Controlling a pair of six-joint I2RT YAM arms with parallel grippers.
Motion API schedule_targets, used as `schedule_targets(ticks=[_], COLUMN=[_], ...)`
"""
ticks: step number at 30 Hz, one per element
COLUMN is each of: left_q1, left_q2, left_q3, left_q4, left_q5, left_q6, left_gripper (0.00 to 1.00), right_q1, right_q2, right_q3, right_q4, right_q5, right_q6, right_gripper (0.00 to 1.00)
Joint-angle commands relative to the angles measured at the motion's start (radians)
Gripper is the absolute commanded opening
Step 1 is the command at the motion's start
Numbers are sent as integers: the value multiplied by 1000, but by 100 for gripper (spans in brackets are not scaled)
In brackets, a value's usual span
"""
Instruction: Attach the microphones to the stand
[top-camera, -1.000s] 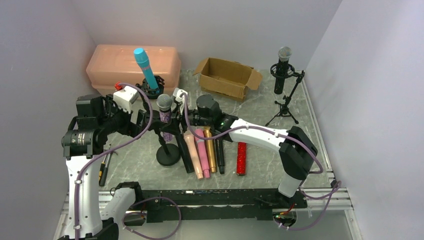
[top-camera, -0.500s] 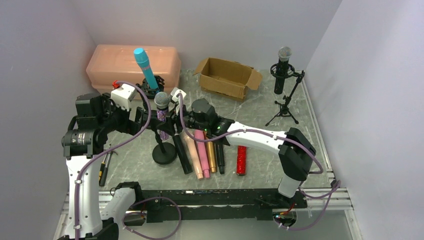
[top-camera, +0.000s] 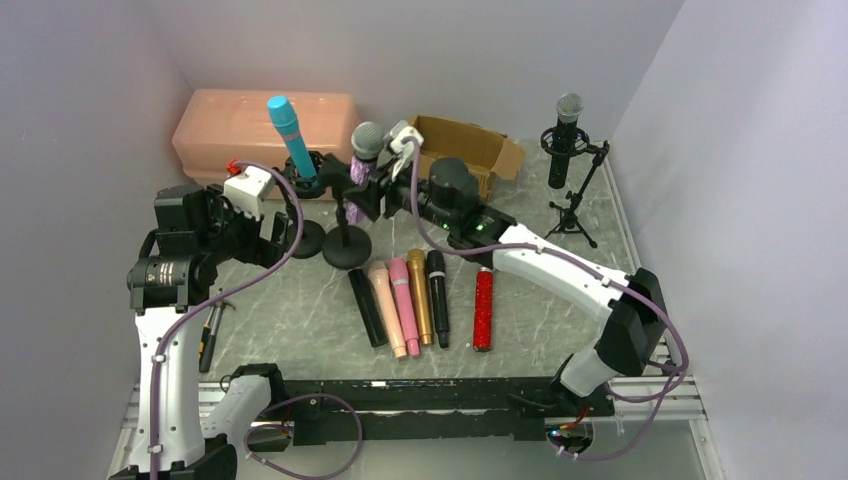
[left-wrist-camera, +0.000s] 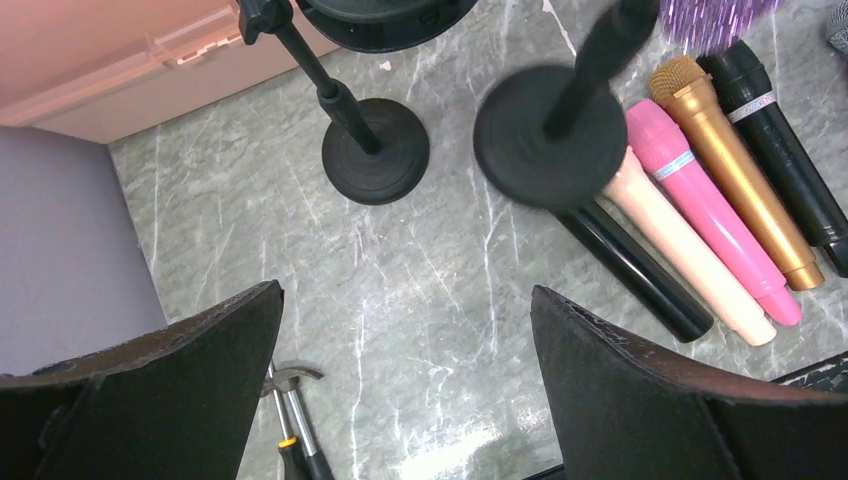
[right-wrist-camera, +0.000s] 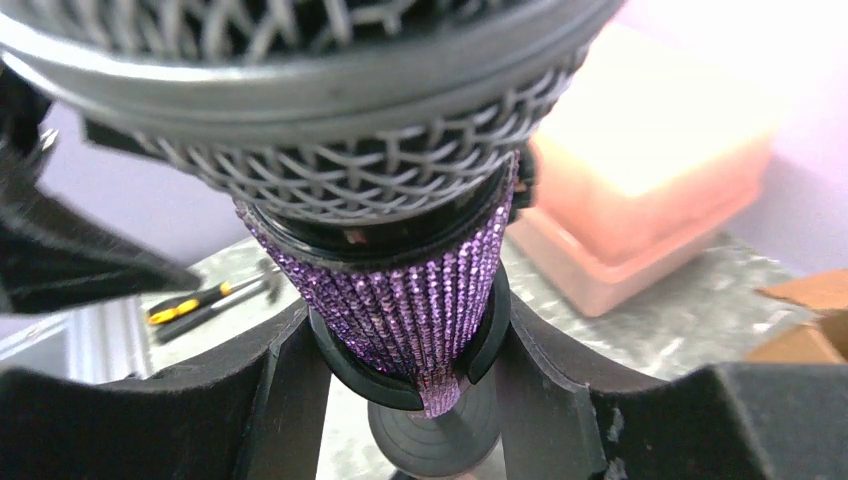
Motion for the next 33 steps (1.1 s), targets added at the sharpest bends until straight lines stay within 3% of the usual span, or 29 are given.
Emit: schedule_targets(ticks=[1,11,25,27,31,33], left_q1=[2,2,1,3,1,1], left_q2=[-3,-17,-50,-57,-63,-62], left_q3=[-26,-83,-307,-330,-369,-391], left_q4=[39,39,127,159,211,226], left_q5=[4,31,71,78,85,86], left_q6=[1,15,99,93,93,109], left_gripper=[99,100,100,99,99,100], right_q1=[-58,-156,-176,-176,-177,-178], right_q2=[-43,110,195,175,125,97], right_q3=[111,193,54,22,-30,-43], right_q4=[94,90,222,209,164,127], right_q5=[82,225,354,353,347,345], right_q6=[-30,-119,-103,-81,-44,-24], right_gripper=[0,0,0,9,53,70])
